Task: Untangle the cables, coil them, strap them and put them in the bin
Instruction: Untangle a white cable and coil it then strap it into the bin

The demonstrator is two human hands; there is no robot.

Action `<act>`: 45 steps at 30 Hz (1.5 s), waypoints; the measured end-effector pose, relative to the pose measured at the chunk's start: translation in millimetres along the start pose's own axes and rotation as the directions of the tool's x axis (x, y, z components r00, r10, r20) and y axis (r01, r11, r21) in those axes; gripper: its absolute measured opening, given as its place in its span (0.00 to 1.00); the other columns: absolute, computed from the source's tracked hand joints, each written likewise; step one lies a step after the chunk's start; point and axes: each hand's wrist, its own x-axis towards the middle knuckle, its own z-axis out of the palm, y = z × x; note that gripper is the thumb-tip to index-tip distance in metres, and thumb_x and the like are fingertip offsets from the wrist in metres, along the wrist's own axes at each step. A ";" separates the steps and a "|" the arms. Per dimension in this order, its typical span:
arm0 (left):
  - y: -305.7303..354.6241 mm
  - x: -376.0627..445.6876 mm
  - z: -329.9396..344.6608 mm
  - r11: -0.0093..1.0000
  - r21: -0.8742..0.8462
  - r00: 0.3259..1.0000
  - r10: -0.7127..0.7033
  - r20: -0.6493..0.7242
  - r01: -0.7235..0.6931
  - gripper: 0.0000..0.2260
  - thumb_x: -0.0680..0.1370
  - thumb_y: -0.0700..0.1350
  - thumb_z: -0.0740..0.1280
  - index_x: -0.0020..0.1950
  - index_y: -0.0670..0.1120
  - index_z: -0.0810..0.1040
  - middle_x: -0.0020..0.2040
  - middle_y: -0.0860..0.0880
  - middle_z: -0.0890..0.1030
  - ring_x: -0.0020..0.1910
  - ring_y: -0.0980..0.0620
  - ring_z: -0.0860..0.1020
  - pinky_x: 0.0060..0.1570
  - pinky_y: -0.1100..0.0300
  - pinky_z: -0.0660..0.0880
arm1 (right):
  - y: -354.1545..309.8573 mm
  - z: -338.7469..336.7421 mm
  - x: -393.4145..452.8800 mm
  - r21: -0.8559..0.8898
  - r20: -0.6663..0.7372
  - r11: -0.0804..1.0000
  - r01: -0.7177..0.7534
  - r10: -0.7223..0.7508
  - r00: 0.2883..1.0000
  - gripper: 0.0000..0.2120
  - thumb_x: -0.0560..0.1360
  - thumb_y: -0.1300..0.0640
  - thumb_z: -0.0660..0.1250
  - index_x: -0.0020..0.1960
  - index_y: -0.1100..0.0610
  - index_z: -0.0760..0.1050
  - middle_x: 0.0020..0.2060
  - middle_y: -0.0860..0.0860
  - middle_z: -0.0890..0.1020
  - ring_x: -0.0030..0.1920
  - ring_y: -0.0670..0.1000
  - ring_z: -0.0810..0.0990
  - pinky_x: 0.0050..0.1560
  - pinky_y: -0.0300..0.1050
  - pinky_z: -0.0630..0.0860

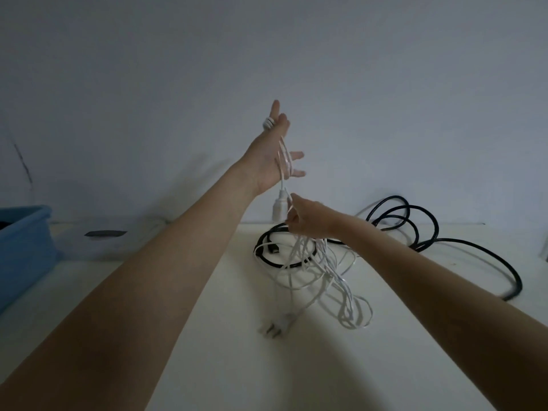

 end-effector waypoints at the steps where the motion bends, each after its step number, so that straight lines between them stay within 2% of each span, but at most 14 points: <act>1: 0.6 0.4 -6.1 0.993 0.120 1.000 0.008 -0.021 -0.005 0.22 0.83 0.53 0.50 0.74 0.66 0.47 0.78 0.56 0.46 0.73 0.33 0.56 0.62 0.33 0.62 | 1.2 -1.3 -2.3 -0.003 -0.006 1.000 0.003 -0.003 1.000 0.12 0.76 0.64 0.61 0.59 0.61 0.66 0.55 0.56 0.77 0.53 0.53 0.75 0.49 0.41 0.69; 5: -6.5 6.9 -37.0 0.781 0.610 0.978 0.203 -0.046 -0.133 0.23 0.84 0.49 0.49 0.77 0.58 0.42 0.78 0.51 0.43 0.77 0.48 0.48 0.71 0.55 0.54 | 8.1 -11.4 -9.3 -0.053 -0.016 0.999 0.003 -0.004 1.000 0.10 0.77 0.66 0.55 0.56 0.60 0.70 0.56 0.55 0.79 0.55 0.54 0.75 0.51 0.43 0.69; 8: -17.7 14.6 -73.5 0.216 0.968 0.978 0.192 0.083 -0.125 0.25 0.84 0.47 0.51 0.77 0.55 0.44 0.79 0.48 0.47 0.77 0.51 0.47 0.72 0.58 0.45 | 19.1 -22.1 -10.6 -0.011 -0.044 0.999 -0.032 0.032 0.999 0.11 0.77 0.66 0.54 0.51 0.57 0.73 0.51 0.54 0.82 0.50 0.52 0.78 0.45 0.40 0.72; 12: -36.1 10.5 -98.2 -0.052 0.999 0.986 -0.164 -0.001 -0.008 0.23 0.83 0.52 0.50 0.77 0.59 0.46 0.76 0.48 0.61 0.71 0.46 0.66 0.69 0.47 0.65 | 36.5 -37.2 -7.0 0.078 -0.268 0.991 -0.113 0.130 0.955 0.12 0.78 0.65 0.56 0.50 0.66 0.77 0.47 0.61 0.82 0.43 0.53 0.78 0.41 0.42 0.73; 14: -40.2 0.4 -87.3 -0.011 1.000 0.958 -0.285 -0.016 0.013 0.21 0.83 0.53 0.49 0.76 0.52 0.58 0.56 0.42 0.80 0.47 0.52 0.82 0.49 0.60 0.75 | 38.5 -42.5 -3.2 0.117 -0.367 0.985 -0.128 0.163 0.916 0.13 0.79 0.64 0.54 0.49 0.68 0.76 0.45 0.63 0.82 0.38 0.53 0.78 0.43 0.45 0.76; 17: -34.6 -8.5 -72.2 -0.103 0.994 0.976 -0.219 0.017 -0.040 0.20 0.83 0.53 0.51 0.52 0.42 0.77 0.27 0.47 0.76 0.26 0.55 0.75 0.37 0.62 0.68 | 36.1 -51.4 -2.5 -0.026 -0.454 0.979 -0.204 0.171 0.875 0.12 0.80 0.62 0.53 0.52 0.64 0.75 0.44 0.60 0.82 0.36 0.53 0.78 0.39 0.45 0.74; 19: -23.8 -10.5 -74.1 -0.310 0.950 0.995 -0.096 -0.008 -0.022 0.23 0.83 0.54 0.52 0.37 0.40 0.73 0.26 0.47 0.72 0.29 0.49 0.73 0.38 0.58 0.68 | 36.6 -61.3 -8.4 -0.245 -0.495 0.926 -0.288 0.136 0.858 0.13 0.81 0.58 0.52 0.57 0.61 0.73 0.47 0.58 0.80 0.42 0.56 0.78 0.42 0.46 0.72; 23: -6.4 -12.7 -91.8 -0.545 0.811 0.973 0.188 -0.130 0.214 0.21 0.84 0.52 0.49 0.55 0.39 0.76 0.50 0.42 0.79 0.51 0.43 0.76 0.57 0.53 0.67 | 45.5 -87.7 -19.4 -0.199 -0.669 0.839 -0.506 0.260 0.696 0.16 0.82 0.56 0.50 0.60 0.62 0.71 0.53 0.62 0.78 0.53 0.63 0.77 0.50 0.51 0.72; 27: -10.8 -4.7 -79.2 -0.354 0.872 0.932 0.255 -0.259 0.339 0.21 0.84 0.50 0.50 0.56 0.36 0.76 0.54 0.39 0.79 0.56 0.41 0.76 0.55 0.54 0.68 | 29.8 -99.0 7.5 0.232 -0.682 0.882 -0.410 0.448 0.579 0.15 0.80 0.59 0.53 0.63 0.62 0.71 0.59 0.61 0.76 0.59 0.62 0.75 0.56 0.51 0.72; 31: -6.2 6.2 -55.5 0.425 0.846 0.898 0.148 -0.414 0.320 0.17 0.84 0.49 0.51 0.51 0.39 0.74 0.35 0.44 0.77 0.34 0.51 0.78 0.37 0.59 0.70 | 14.6 -81.4 8.5 -0.024 -0.192 0.931 -0.363 0.352 0.916 0.20 0.79 0.54 0.61 0.67 0.61 0.66 0.55 0.58 0.77 0.51 0.58 0.77 0.50 0.49 0.74; 33: 2.8 7.6 -45.2 0.682 0.685 0.911 0.068 -0.408 0.256 0.15 0.83 0.50 0.52 0.43 0.43 0.71 0.33 0.47 0.74 0.26 0.57 0.70 0.34 0.62 0.71 | 15.2 -71.1 -1.0 0.043 0.115 0.925 -0.379 0.372 0.921 0.27 0.76 0.50 0.66 0.70 0.58 0.63 0.61 0.56 0.74 0.57 0.56 0.76 0.57 0.51 0.74; 39: 30.9 6.6 -5.6 0.854 0.516 0.997 -0.036 -0.073 0.068 0.17 0.83 0.51 0.54 0.35 0.49 0.65 0.29 0.52 0.72 0.18 0.60 0.63 0.30 0.66 0.71 | 12.3 -62.1 12.0 0.212 -0.304 0.976 -0.054 0.118 0.945 0.24 0.73 0.57 0.70 0.68 0.57 0.68 0.61 0.59 0.73 0.46 0.54 0.79 0.42 0.43 0.80; 43: 48.0 2.4 10.0 0.925 0.380 1.000 0.012 -0.001 -0.011 0.17 0.83 0.51 0.54 0.35 0.48 0.65 0.24 0.54 0.72 0.19 0.60 0.62 0.29 0.67 0.70 | 0.8 -56.2 16.5 0.122 -0.272 0.992 0.025 0.009 0.962 0.07 0.75 0.60 0.67 0.49 0.63 0.79 0.44 0.59 0.83 0.24 0.41 0.77 0.27 0.29 0.73; 45: 56.8 0.8 12.4 0.980 0.188 0.996 0.072 -0.051 -0.061 0.18 0.83 0.50 0.54 0.34 0.48 0.65 0.23 0.53 0.72 0.18 0.59 0.63 0.27 0.67 0.70 | -4.9 -47.0 15.6 0.045 -0.246 0.999 -0.007 0.018 0.969 0.07 0.75 0.60 0.68 0.47 0.64 0.80 0.40 0.58 0.83 0.27 0.41 0.78 0.31 0.29 0.73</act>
